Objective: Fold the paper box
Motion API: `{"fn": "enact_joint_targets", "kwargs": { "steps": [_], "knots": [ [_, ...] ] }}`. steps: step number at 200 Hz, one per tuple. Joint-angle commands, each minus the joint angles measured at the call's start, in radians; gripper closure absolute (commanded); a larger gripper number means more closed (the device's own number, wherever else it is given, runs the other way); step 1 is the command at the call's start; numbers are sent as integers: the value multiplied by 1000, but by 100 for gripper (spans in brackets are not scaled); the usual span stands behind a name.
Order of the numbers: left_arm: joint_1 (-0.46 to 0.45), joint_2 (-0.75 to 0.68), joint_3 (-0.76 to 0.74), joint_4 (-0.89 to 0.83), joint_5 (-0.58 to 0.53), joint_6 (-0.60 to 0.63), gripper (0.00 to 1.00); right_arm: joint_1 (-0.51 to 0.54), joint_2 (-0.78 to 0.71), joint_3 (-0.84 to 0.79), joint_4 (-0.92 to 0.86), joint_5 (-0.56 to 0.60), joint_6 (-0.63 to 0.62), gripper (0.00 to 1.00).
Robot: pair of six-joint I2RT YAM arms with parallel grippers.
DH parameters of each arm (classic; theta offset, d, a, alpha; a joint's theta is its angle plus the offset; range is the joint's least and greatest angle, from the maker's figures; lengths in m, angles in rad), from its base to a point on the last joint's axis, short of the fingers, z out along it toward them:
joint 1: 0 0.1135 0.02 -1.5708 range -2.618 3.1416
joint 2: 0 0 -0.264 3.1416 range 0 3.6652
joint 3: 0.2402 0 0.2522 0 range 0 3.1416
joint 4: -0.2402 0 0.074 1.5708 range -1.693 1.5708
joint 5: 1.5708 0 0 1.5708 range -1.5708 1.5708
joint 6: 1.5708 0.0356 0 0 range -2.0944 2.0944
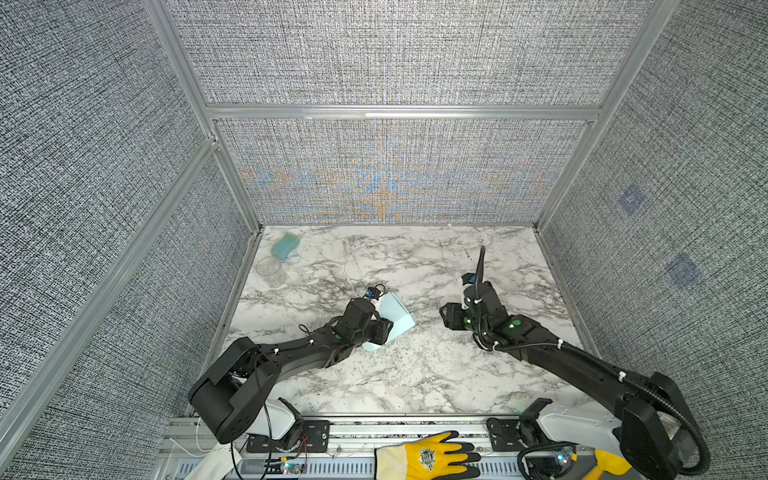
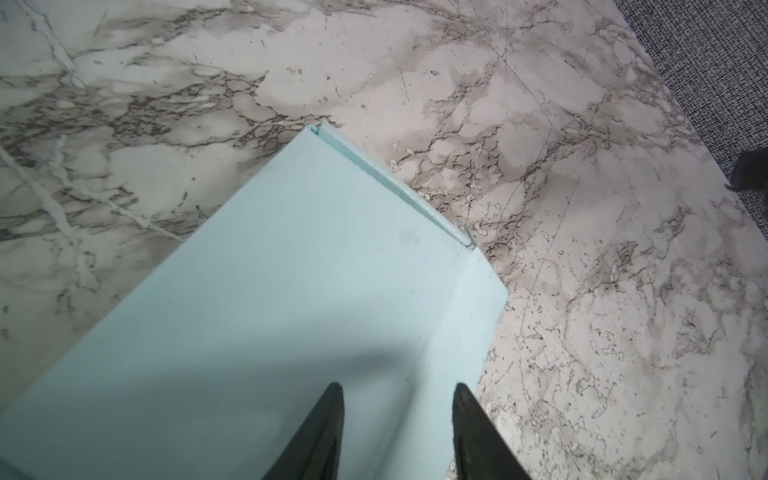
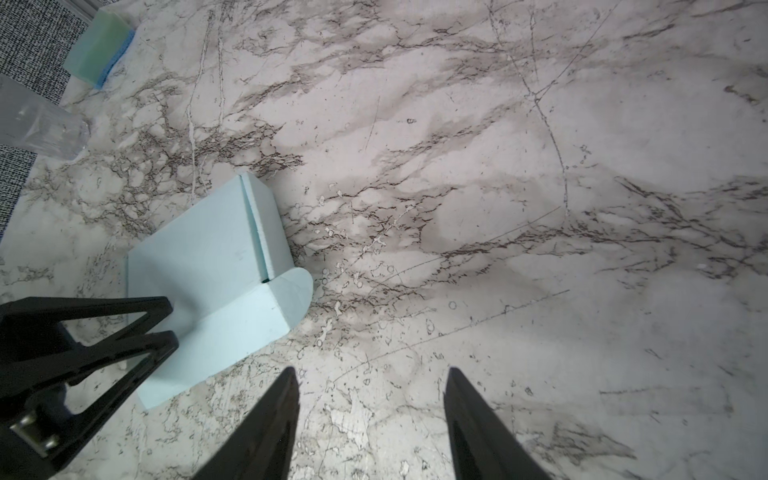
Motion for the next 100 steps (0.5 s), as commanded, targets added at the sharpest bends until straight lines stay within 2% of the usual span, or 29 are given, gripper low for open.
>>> {"fn": "enact_joint_targets", "kwargs": {
  "steps": [1, 50, 100],
  "knots": [
    [0, -16, 13, -19, 19, -16, 54, -1, 31, 32, -22, -51, -21, 42],
    [0, -129, 52, -183, -76, -73, 51, -8, 184, 132, -8, -165, -94, 42],
    [0, -126, 125, -340, -157, -116, 51, -17, 298, 184, 12, -223, -127, 42]
  ]
}}
